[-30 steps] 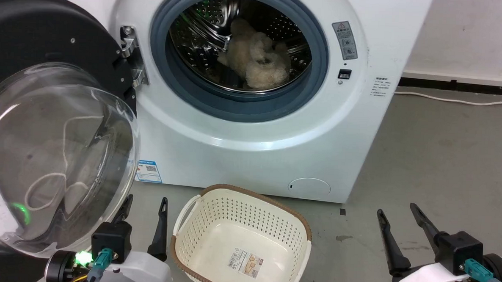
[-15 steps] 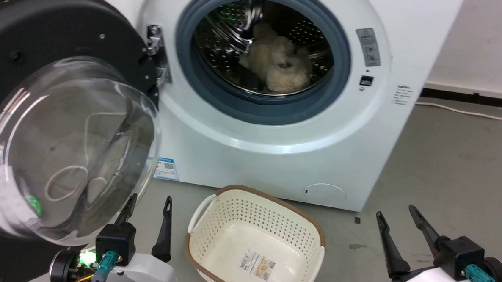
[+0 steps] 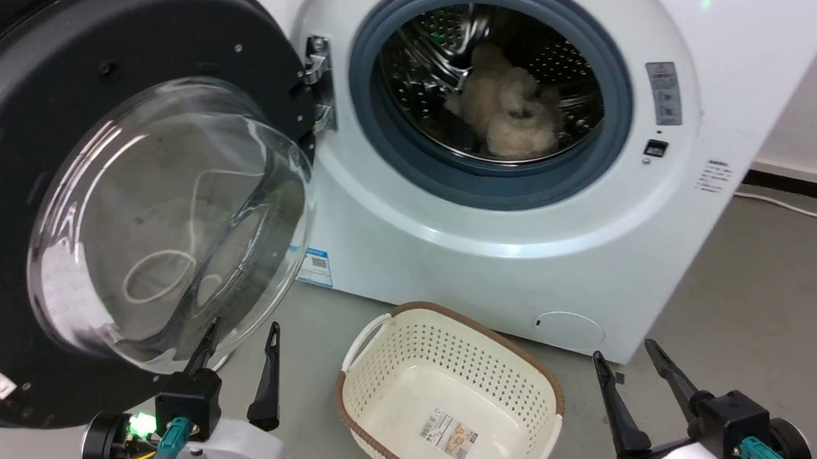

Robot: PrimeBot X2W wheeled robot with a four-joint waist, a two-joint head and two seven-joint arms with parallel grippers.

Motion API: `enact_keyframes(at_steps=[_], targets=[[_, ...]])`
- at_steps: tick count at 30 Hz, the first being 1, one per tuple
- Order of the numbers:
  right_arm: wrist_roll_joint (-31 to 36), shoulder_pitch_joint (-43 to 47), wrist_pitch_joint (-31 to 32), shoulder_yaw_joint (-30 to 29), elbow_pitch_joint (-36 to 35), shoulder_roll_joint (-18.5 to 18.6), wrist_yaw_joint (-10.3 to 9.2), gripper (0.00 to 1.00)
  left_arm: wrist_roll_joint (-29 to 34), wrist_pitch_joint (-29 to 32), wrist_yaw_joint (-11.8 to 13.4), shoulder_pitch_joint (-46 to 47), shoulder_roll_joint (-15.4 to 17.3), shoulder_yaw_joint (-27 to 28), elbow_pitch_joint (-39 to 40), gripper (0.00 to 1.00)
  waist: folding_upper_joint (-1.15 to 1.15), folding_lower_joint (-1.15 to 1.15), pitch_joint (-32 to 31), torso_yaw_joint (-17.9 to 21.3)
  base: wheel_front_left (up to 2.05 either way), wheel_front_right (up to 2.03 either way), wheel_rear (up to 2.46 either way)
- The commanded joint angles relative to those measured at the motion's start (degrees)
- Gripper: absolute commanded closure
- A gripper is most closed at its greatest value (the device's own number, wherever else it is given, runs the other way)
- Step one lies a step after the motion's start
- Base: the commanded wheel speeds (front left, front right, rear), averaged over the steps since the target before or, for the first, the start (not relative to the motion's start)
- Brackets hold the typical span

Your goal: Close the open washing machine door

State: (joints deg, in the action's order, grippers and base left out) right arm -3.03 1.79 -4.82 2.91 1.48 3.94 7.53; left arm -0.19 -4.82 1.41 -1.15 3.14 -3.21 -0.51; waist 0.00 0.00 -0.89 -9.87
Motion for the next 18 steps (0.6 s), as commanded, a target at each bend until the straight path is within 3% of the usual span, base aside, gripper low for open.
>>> enact_keyframes(at_steps=[1, 18], targets=[[-0.5, -0.1, -0.6, 0.3, 0.2, 0.5, -0.02, 0.0, -0.5, -0.6, 0.4, -0.5, 0.3, -0.3, 0.3, 0.0, 0.0, 0.0, 0.1, -0.4, 0.0, 0.0, 0.0], [-2.1, -1.6, -2.9, 3.7, 2.1, 1.9, -0.03, 0.0, -0.5, -2.9, 1.8, -1.3, 0.2, -1.1, 1.8, 0.0, 0.0, 0.0, 0.7, -5.4, 0.0, 0.0, 0.0]])
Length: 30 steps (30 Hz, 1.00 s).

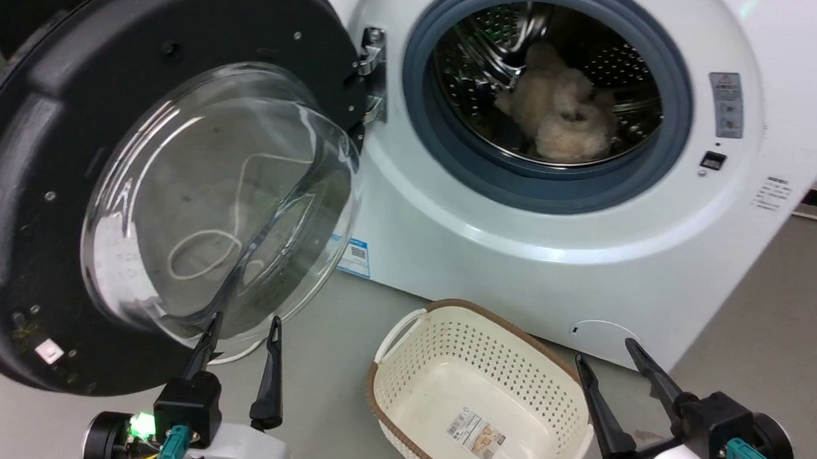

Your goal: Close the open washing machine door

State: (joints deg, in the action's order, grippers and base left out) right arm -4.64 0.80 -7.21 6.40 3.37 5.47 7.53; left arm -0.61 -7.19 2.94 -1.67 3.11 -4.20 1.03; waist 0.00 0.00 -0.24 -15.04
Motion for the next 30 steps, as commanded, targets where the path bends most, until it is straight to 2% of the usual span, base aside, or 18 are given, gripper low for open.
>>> enact_keyframes(at_steps=[1, 10, 30], targets=[[-0.6, -0.7, -0.6, 0.5, 0.3, 0.5, -0.03, 0.0, -0.1, -0.6, 0.4, -0.8, 0.2, -0.2, 0.4, 0.0, 0.0, 0.0, 0.2, -0.5, 0.0, 0.0, 0.0], [-1.5, -1.9, -1.9, 2.3, 1.2, 1.4, -0.03, 0.0, 0.2, -1.9, 2.1, -1.8, 0.2, -0.7, 1.9, 0.0, 0.0, 0.0, 0.7, -3.4, 0.0, 0.0, 0.0], [-2.9, -1.4, -4.6, 4.2, 2.2, 2.7, -0.04, 0.0, -0.1, -4.6, 3.3, -2.3, 0.8, -1.4, 2.4, 0.0, 0.0, 0.0, 0.5, -8.6, 0.0, 0.0, 0.0]])
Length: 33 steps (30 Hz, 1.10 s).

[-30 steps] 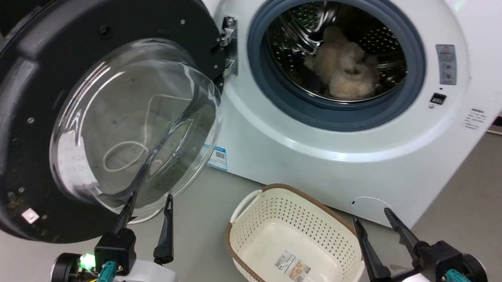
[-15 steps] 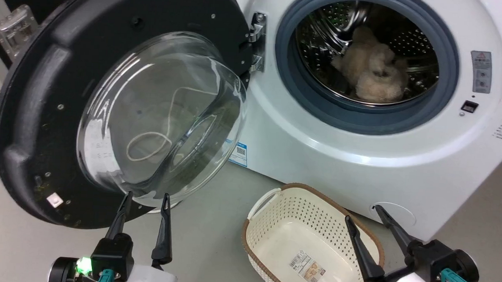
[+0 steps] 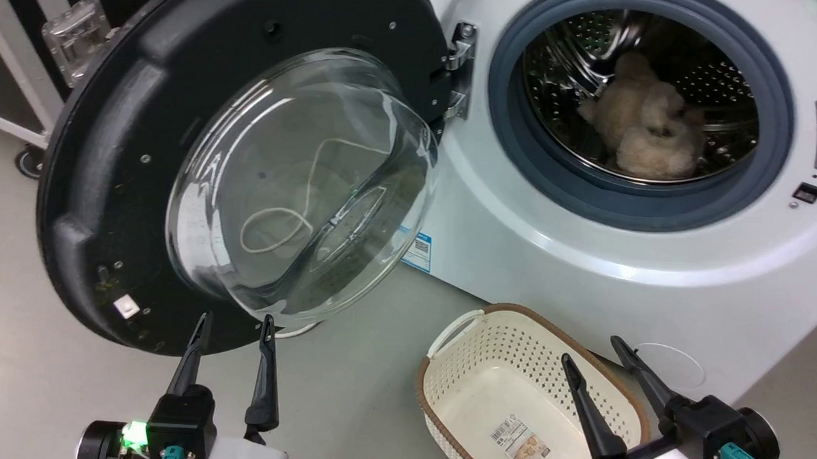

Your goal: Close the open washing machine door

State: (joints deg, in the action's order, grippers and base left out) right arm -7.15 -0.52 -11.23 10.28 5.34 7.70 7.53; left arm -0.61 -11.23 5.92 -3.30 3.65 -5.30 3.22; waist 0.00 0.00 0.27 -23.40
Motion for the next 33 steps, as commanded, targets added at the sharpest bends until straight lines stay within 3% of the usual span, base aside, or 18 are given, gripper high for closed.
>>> enact_keyframes(at_steps=[1, 6, 7, 8, 14, 17, 21, 26, 29, 33], targets=[[-0.5, -0.1, -0.7, 0.4, 0.3, 0.5, -0.04, 0.0, -0.1, -0.7, 0.4, -0.7, 0.2, -0.3, 0.2, 0.0, 0.0, 0.0, 0.0, -0.5, 0.0, 0.0, 0.0], [-0.9, 0.1, -1.3, 1.1, 0.5, 0.8, -0.04, 0.0, -0.8, -1.3, 0.7, -1.2, 0.1, -0.5, -0.1, 0.0, 0.0, 0.0, -0.1, -1.6, 0.0, 0.0, 0.0], [-1.0, 0.1, -1.4, 1.2, 0.6, 0.8, -0.04, 0.0, -1.0, -1.4, 0.6, -1.3, 0.1, -0.6, -0.3, 0.4, 0.0, 0.0, -0.1, -1.9, 0.0, 0.0, 0.0], [-1.1, 0.1, -1.5, 1.4, 0.6, 0.9, -0.04, 0.0, -1.3, -1.5, 0.5, -1.4, 0.0, -0.6, -0.3, 1.0, 0.0, 0.0, -0.2, -2.1, 0.0, 0.0, 0.0], [-1.5, 0.6, -2.2, 1.8, 0.8, 1.5, -0.04, 0.0, -2.2, -2.2, 0.6, -0.8, -0.2, -0.3, 1.5, 1.0, 0.0, 0.0, 0.2, -3.6, 0.0, 0.0, 0.0], [-1.5, 1.3, -2.8, 1.6, 0.1, 2.5, -0.04, 0.0, -6.2, -2.8, 0.5, 1.4, -0.5, 3.0, 8.4, 1.0, 0.0, 0.0, 1.5, -4.8, 0.0, 0.0, 0.0], [-1.6, 2.5, -3.3, 0.7, -0.2, 2.9, -0.04, 0.0, -9.7, -3.3, -2.0, 5.1, -0.5, 7.7, 12.8, 1.0, 0.0, 0.0, 2.3, -5.7, 0.0, 0.0, 0.0], [-3.2, 3.2, -3.8, -0.1, -1.3, 2.6, -0.04, 0.0, -18.4, -3.8, -6.0, 12.5, 2.2, 17.9, 11.8, 1.0, 0.0, 0.0, 3.8, -4.9, 0.0, 0.0, 0.0], [-3.4, 2.6, -3.8, -0.4, -1.8, 3.2, -0.04, 0.0, -27.9, 0.5, -6.6, 17.6, 4.5, 24.3, 7.6, 1.0, 0.0, 0.0, 4.9, -3.5, 0.0, 0.0, 0.0], [-3.8, 2.0, -3.8, -1.1, -1.9, 3.7, -0.04, 0.0, -38.0, 10.2, -6.5, 23.7, 9.8, 30.2, -0.4, 1.0, 0.0, 0.0, 6.2, -1.9, 0.0, 0.0, 0.0]])
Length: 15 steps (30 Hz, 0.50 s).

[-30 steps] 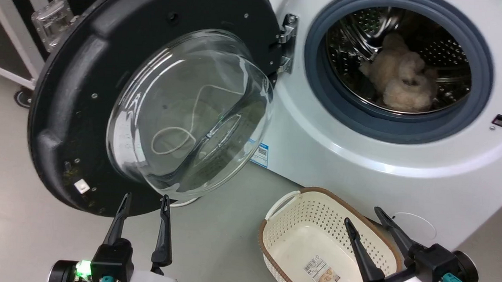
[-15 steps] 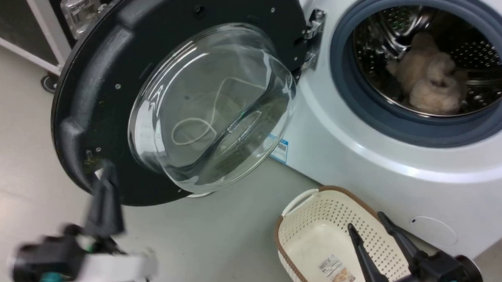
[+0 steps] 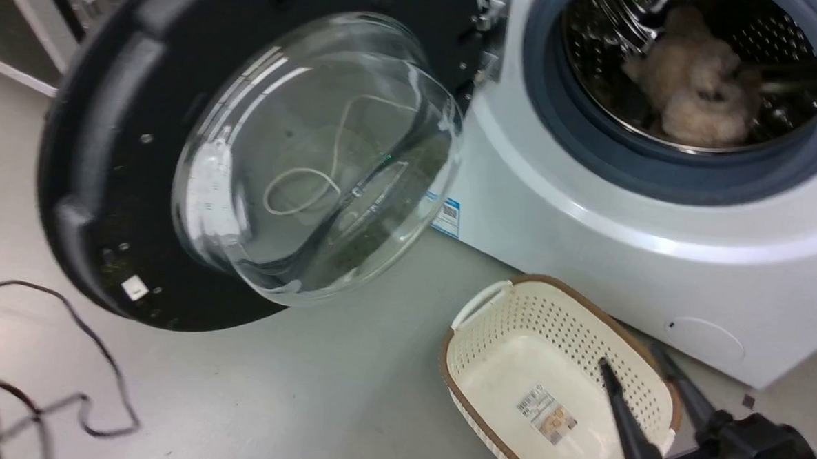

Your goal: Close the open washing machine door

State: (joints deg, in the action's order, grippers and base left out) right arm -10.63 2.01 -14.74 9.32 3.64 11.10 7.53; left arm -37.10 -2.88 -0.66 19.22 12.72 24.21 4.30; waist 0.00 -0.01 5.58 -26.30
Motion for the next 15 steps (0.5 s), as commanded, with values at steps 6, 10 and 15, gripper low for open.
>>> enact_keyframes(at_steps=[6, 10, 15], targets=[[-0.8, -1.1, -0.3, -0.3, -0.3, 0.9, -0.04, 0.0, -13.4, 14.1, 3.3, 8.2, 4.1, 5.8, -14.0, 1.0, 0.0, 0.01, 2.4, 2.4, 0.0, 0.0, 0.0], [-1.1, -1.6, -0.3, 0.1, 0.1, 1.1, -0.04, 0.0, -21.9, 21.7, 6.7, 10.6, 3.7, 10.0, -21.7, 1.0, 0.0, 0.01, 2.8, 3.2, 0.0, 0.0, 0.0], [-1.3, -2.0, -0.3, 0.3, 0.3, 1.3, -0.04, 0.0, -27.0, 27.3, 7.6, 10.9, 3.7, 11.9, -25.7, 1.0, 0.0, 0.01, 3.3, 3.8, 0.0, 0.0, 0.0]])
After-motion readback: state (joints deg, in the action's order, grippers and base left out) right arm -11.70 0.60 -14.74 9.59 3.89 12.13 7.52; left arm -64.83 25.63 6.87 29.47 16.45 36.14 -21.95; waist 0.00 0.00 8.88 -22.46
